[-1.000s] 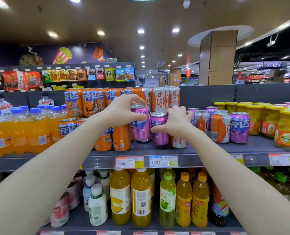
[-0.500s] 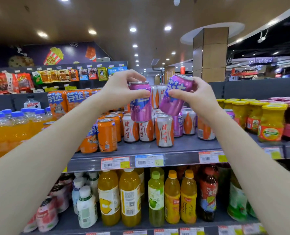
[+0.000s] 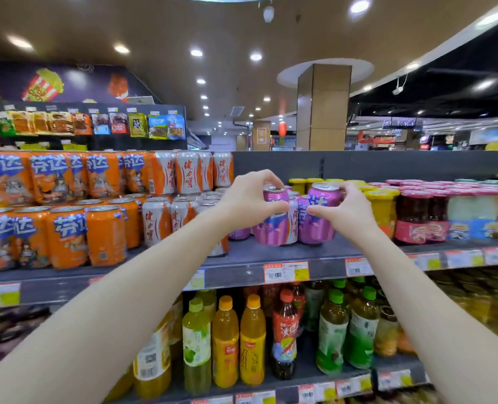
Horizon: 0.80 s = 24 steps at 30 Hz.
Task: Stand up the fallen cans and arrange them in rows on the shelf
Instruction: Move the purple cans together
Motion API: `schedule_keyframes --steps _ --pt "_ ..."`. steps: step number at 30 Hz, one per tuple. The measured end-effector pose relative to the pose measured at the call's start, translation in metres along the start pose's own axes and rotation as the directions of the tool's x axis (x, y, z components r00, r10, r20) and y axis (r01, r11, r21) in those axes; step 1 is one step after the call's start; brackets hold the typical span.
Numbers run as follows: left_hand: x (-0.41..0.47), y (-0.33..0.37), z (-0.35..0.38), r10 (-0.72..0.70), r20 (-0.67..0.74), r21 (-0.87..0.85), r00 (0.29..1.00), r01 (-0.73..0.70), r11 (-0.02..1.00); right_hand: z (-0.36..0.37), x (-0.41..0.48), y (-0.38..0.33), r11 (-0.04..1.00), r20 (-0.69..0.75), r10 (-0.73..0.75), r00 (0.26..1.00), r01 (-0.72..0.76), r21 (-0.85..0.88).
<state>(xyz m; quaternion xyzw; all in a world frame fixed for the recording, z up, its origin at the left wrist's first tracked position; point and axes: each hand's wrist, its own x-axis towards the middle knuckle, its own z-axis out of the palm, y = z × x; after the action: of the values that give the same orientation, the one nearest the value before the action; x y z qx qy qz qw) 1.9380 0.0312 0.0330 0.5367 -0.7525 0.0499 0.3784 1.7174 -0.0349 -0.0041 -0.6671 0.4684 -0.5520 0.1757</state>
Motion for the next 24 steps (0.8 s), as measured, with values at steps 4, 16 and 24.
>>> schedule_keyframes --steps 4,16,24 --pt "0.008 -0.007 0.025 -0.079 -0.036 0.027 0.996 0.080 0.996 -0.007 0.004 0.020 0.997 0.013 0.006 1.000 -0.005 -0.081" --pt "0.005 -0.015 0.058 -0.217 -0.114 -0.020 0.970 0.216 0.976 0.001 -0.002 0.040 0.997 0.049 0.005 0.999 -0.002 -0.074" --pt "-0.005 -0.013 0.046 -0.159 -0.168 0.034 0.973 0.167 0.985 0.013 -0.006 0.033 0.998 0.105 -0.023 0.994 0.028 -0.052"
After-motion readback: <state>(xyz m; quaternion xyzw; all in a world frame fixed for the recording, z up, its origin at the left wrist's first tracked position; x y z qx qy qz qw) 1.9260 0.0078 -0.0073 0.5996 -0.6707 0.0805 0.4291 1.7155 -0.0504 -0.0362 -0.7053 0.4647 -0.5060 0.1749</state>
